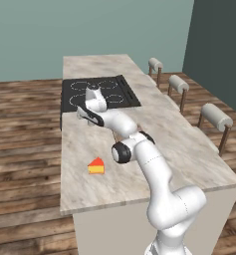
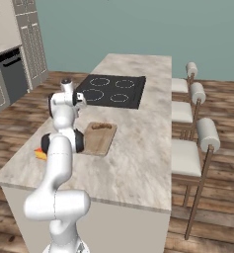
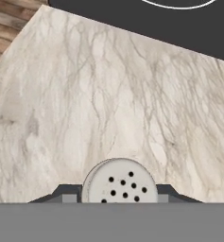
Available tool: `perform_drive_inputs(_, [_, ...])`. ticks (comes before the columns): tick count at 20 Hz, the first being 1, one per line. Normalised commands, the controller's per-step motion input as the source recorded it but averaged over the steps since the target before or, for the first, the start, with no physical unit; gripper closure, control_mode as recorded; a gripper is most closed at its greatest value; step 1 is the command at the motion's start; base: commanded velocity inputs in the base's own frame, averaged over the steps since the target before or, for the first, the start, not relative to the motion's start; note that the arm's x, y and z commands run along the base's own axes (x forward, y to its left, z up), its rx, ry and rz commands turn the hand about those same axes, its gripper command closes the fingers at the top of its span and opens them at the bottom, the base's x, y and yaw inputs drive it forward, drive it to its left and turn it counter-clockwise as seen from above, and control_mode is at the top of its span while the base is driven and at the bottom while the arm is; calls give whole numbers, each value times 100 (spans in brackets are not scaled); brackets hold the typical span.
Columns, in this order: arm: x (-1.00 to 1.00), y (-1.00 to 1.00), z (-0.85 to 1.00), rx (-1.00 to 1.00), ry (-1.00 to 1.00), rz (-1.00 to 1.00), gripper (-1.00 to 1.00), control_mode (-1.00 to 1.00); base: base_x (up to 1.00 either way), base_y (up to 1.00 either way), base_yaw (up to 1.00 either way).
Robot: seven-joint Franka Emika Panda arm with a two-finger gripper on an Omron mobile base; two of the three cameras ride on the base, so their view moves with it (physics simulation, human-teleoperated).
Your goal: Retrieve the reheated potato from the microwave, then place the potato, cheese, and condiment on the cutting board.
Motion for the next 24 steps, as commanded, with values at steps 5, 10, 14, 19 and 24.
perform_drive_inputs(5, [-48, -3, 9, 0, 3, 0, 100, -100, 0, 0, 0])
perform_drive_inputs(10, [-52, -15, 1, 0, 0, 0, 100, -100, 0, 0, 0])
perform_drive_inputs(14, [-60, -30, 0, 0, 0, 0, 100, -100, 0, 0, 0])
perform_drive_inputs(19, [-68, -31, 1, 3, 0, 1, 100, -100, 0, 0, 0])
perform_drive_inputs(24, [-81, -27, 1, 7, -5, 1, 100, -100, 0, 0, 0])
